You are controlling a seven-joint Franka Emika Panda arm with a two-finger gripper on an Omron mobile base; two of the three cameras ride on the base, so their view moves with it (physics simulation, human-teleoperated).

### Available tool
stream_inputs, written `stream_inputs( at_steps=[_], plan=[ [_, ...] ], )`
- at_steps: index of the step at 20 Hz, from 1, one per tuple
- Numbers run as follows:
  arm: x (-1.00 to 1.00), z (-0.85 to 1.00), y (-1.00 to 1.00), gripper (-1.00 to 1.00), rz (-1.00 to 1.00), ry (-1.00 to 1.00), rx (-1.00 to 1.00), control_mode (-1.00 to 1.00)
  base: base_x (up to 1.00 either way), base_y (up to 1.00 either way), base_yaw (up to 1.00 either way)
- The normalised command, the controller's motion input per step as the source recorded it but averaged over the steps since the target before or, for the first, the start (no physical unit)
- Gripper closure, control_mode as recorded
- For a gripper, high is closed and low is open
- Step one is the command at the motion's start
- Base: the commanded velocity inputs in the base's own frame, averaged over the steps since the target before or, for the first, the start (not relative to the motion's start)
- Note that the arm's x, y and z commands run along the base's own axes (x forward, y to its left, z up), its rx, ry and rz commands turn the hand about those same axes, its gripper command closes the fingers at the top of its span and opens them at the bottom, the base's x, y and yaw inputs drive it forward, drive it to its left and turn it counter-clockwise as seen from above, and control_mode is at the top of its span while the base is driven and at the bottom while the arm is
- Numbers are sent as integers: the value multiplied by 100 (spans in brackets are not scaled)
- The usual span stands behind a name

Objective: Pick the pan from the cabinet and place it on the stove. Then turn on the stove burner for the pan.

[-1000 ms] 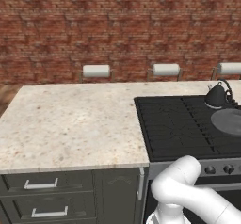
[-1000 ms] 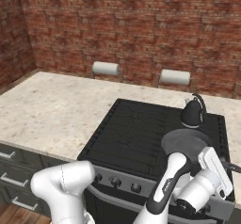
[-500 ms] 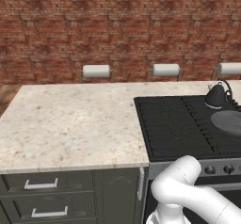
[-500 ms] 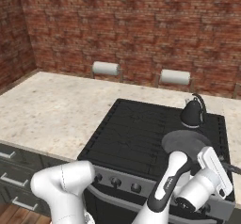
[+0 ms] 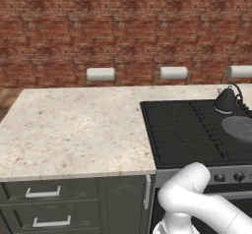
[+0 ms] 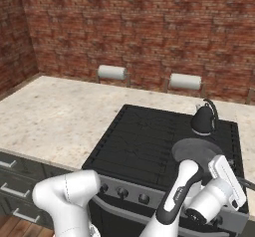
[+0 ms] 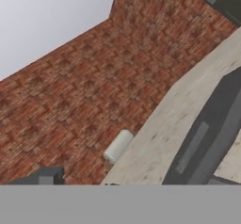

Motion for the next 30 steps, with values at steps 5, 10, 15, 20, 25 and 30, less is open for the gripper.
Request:
stream_inputs(
  at_steps=[5,10,15,20,25,30],
  plan=[
    [-4,-30,0,-100,0,1,-1,-100,0,0,0],
    [-5,-52,2,-100,0,10,-4,-100,0,0,0],
    [-10,-44,0,-100,0,18,-1,-100,0,0,0],
    [-24,-18,-3,-100,-3,16,1,-100,0,0,0],
    [-35,-5,-12,-100,-5,11,3,-100,0,0,0],
    [-38,0,-8,-100,-4,0,2,-100,0,0,0]
  ],
)
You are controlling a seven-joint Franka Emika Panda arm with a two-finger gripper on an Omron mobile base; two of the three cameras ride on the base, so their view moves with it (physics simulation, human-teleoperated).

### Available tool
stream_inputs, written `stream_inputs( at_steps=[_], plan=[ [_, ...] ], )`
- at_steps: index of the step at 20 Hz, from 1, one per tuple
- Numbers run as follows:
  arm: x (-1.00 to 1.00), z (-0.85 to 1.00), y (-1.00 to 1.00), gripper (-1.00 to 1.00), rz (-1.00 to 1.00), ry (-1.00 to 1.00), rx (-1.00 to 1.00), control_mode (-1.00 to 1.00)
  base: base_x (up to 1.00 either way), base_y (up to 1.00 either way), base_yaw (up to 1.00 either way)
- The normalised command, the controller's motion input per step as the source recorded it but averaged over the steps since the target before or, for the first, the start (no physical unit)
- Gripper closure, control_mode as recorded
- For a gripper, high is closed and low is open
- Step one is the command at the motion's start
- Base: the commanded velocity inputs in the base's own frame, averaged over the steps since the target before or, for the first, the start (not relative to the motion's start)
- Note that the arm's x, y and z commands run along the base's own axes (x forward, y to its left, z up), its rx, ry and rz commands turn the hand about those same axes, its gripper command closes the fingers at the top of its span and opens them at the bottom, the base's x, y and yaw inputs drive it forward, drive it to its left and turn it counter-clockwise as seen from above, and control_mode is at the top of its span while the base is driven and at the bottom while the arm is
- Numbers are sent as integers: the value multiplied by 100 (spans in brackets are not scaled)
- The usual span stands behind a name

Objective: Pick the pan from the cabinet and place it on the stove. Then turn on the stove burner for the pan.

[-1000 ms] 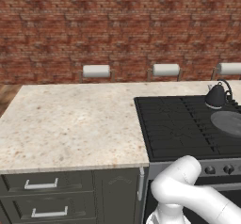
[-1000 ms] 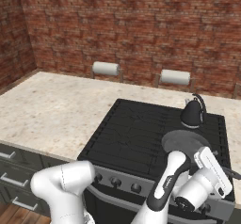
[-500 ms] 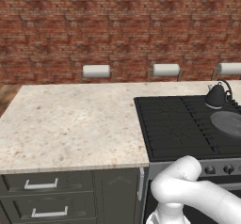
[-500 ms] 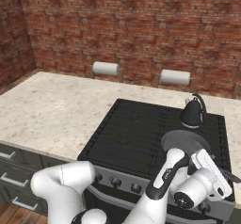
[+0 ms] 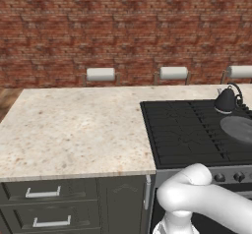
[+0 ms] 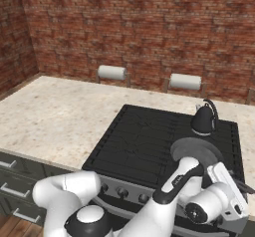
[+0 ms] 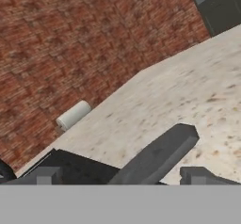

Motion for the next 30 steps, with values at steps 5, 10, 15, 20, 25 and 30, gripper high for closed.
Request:
stream_inputs(
  at_steps=[5,10,15,20,25,30],
  plan=[
    [-47,0,0,-100,-1,-1,0,-100,0,0,0],
    [-63,0,1,-100,0,-6,0,-100,0,0,0],
    [-68,3,4,-100,0,-11,0,-100,0,0,0],
    [-58,12,2,-100,0,-9,2,-100,0,0,0],
    [-68,13,9,-100,2,-6,5,-100,0,0,0],
    [-73,-14,25,-100,14,-3,-1,-100,0,0,0]
  ],
)
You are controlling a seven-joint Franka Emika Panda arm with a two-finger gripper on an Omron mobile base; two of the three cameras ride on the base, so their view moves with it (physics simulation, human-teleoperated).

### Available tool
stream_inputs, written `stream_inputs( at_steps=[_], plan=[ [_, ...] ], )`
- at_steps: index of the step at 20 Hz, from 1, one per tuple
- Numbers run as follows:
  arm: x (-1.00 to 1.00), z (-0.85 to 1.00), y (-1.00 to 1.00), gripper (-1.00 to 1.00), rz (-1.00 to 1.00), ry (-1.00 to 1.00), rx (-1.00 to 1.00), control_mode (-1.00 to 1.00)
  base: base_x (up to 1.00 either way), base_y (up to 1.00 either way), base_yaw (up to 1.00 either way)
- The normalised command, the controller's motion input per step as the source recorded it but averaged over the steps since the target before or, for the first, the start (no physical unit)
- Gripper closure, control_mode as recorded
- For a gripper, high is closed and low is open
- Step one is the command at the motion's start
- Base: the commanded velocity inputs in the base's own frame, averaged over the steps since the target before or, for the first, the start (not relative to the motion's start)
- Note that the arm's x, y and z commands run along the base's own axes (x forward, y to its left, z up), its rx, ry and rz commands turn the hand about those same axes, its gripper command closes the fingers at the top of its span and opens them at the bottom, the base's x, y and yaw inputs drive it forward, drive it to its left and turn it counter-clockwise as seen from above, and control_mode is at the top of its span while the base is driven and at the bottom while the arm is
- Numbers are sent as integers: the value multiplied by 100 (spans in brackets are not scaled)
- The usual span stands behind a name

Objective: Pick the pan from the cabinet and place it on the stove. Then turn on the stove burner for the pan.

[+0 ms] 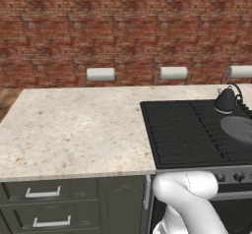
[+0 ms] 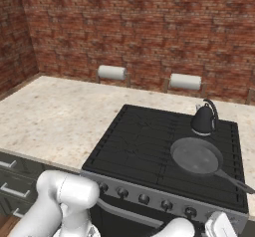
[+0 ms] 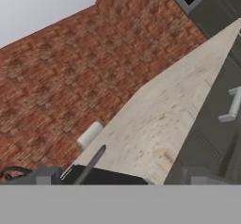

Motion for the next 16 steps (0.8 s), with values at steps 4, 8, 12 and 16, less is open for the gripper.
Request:
stream_inputs(
  at_steps=[4,8,12,16],
  plan=[
    [-67,-38,41,-100,15,-5,-11,-100,0,0,0],
    [-56,-41,61,-100,19,-6,-18,-100,0,0,0],
    [-28,-29,70,-100,20,-2,-20,-100,0,0,0],
    [-1,-12,66,-100,11,0,-19,-100,0,0,0]
  ],
)
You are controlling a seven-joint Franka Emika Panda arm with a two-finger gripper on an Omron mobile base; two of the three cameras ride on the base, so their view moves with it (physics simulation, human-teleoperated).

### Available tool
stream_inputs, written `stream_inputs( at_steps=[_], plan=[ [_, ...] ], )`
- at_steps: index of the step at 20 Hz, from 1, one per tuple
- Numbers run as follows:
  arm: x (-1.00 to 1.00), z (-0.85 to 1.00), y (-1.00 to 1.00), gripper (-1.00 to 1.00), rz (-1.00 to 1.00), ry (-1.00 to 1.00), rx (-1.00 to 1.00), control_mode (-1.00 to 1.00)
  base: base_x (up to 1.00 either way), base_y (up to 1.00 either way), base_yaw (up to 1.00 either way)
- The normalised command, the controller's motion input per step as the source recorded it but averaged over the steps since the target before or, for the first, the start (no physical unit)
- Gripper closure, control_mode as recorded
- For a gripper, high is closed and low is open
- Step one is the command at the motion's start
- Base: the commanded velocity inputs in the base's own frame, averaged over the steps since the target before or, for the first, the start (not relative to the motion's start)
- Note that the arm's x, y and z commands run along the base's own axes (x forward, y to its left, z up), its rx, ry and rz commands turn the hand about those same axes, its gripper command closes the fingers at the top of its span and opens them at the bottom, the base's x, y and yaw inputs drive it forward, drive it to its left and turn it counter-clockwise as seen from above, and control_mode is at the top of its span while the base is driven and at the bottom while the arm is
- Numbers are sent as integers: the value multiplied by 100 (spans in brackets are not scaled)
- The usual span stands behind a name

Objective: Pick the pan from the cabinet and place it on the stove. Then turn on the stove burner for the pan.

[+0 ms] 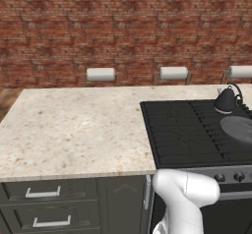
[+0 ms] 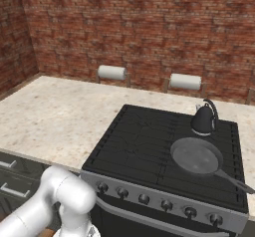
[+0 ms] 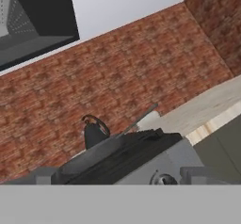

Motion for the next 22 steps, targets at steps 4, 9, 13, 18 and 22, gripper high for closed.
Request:
stream_inputs(
  at_steps=[4,9,13,18,22],
  plan=[
    [17,-20,64,-100,1,1,-18,-100,0,0,0],
    [25,-23,49,-100,0,5,-15,-100,0,0,0],
    [21,-9,24,-100,0,10,-5,-100,0,0,0],
    [5,0,2,-100,0,2,0,-100,0,0,0],
    [0,0,0,-100,0,0,0,-100,0,0,0]
  ],
)
